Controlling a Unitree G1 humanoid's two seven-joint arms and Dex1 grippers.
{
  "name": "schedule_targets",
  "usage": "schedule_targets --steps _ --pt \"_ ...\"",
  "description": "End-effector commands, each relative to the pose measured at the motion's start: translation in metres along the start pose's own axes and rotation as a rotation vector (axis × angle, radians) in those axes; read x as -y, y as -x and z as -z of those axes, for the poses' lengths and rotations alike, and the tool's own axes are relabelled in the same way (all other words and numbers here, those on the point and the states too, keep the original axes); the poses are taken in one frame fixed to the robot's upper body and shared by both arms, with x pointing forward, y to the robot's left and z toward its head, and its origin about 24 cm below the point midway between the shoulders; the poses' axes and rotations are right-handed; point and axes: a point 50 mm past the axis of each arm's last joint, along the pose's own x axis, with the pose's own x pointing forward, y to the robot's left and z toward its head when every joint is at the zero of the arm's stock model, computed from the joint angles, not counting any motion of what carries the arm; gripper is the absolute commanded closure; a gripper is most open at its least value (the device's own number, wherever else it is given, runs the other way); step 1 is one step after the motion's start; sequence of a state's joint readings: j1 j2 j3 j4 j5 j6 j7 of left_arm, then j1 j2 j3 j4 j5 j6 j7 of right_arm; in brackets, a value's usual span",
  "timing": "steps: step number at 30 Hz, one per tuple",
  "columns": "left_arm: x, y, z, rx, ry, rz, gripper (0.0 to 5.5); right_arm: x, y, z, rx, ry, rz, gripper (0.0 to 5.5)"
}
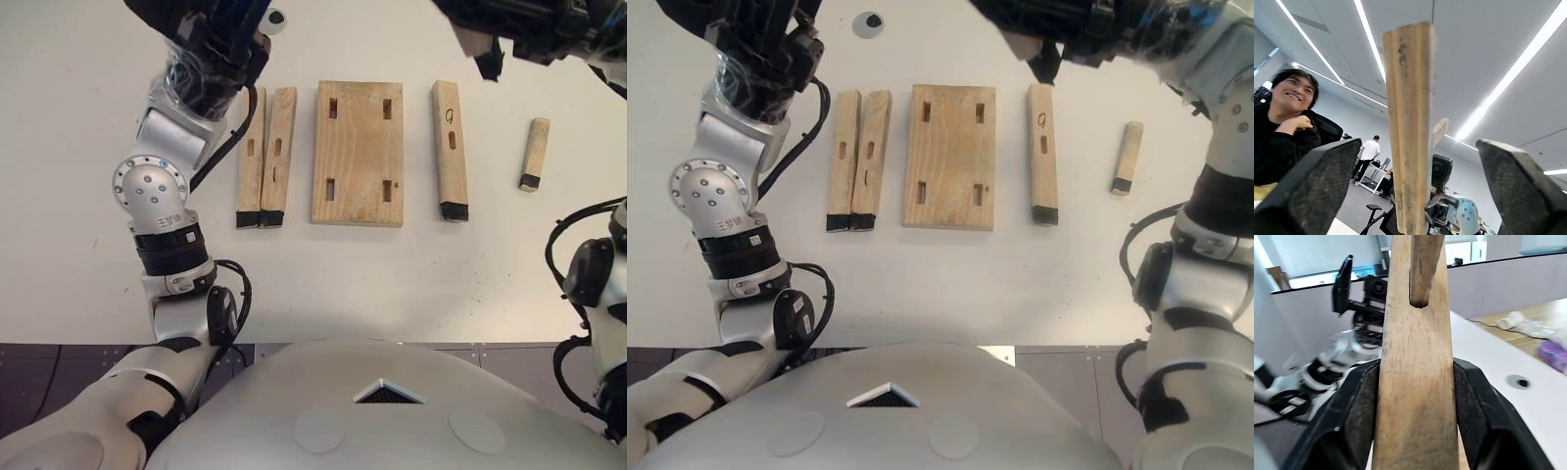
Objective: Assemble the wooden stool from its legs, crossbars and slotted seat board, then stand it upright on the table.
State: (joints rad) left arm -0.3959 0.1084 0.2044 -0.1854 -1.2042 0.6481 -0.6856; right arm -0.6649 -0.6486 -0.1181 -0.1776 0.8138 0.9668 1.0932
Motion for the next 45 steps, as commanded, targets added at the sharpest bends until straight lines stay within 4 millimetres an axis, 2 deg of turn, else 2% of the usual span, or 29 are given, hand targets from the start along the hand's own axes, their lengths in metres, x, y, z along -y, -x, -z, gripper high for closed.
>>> schedule_targets --steps 1,3,5,15,17,18,21,23,26,28,31,34,41,45 --pt "0.009 -0.007 0.003 0.008 -0.006 0.043 1.18 -0.012 -0.002 0.013 -0.077 -0.02 -0.067 3.45" --pt "0.01 -0.01 0.005 0.024 0.033 0.057 1.18 -0.016 -0.001 0.026 -0.105 -0.048 -0.083 3.45" --pt "0.014 -0.009 0.007 0.019 0.079 0.091 1.45 -0.018 0.001 0.033 -0.116 -0.07 -0.091 3.45" --pt "0.013 -0.004 0.013 -0.015 0.127 0.074 3.16 -0.016 0.001 0.03 -0.065 -0.078 -0.071 3.45" --pt "0.011 -0.006 0.012 0.001 0.107 0.054 3.25 -0.016 0.0 0.032 -0.091 -0.058 -0.062 3.45" --pt "0.009 -0.008 0.008 0.017 0.09 0.049 3.27 -0.016 -0.001 0.035 -0.107 -0.056 -0.055 2.97" --pt "0.004 -0.011 -0.017 0.103 0.021 0.029 3.39 -0.012 -0.002 0.05 -0.187 -0.054 -0.014 2.53" --pt "-0.004 -0.006 -0.032 0.112 -0.045 -0.016 3.44 -0.01 0.001 0.071 -0.301 -0.052 0.019 2.17" --pt "-0.012 0.013 -0.048 0.02 -0.159 -0.102 3.45 0.011 0.024 0.12 -0.555 0.005 0.217 2.66" --pt "-0.015 0.027 -0.044 -0.124 -0.231 -0.145 3.45 0.038 0.04 0.132 -0.589 0.044 0.454 2.94" --pt "-0.019 0.047 -0.027 -0.303 -0.278 -0.199 3.45 0.076 0.058 0.12 -0.457 0.082 0.806 3.4" --pt "-0.023 0.058 -0.019 -0.307 -0.261 -0.219 3.45 0.093 0.068 0.1 -0.274 0.073 0.989 3.96" --pt "-0.031 0.062 0.004 -0.322 -0.221 -0.218 3.45 0.103 0.067 0.08 -0.18 0.111 1.014 5.25" --pt "-0.04 0.073 0.014 -0.416 -0.23 -0.246 3.46 0.106 0.068 0.076 -0.179 0.123 1.018 5.5"
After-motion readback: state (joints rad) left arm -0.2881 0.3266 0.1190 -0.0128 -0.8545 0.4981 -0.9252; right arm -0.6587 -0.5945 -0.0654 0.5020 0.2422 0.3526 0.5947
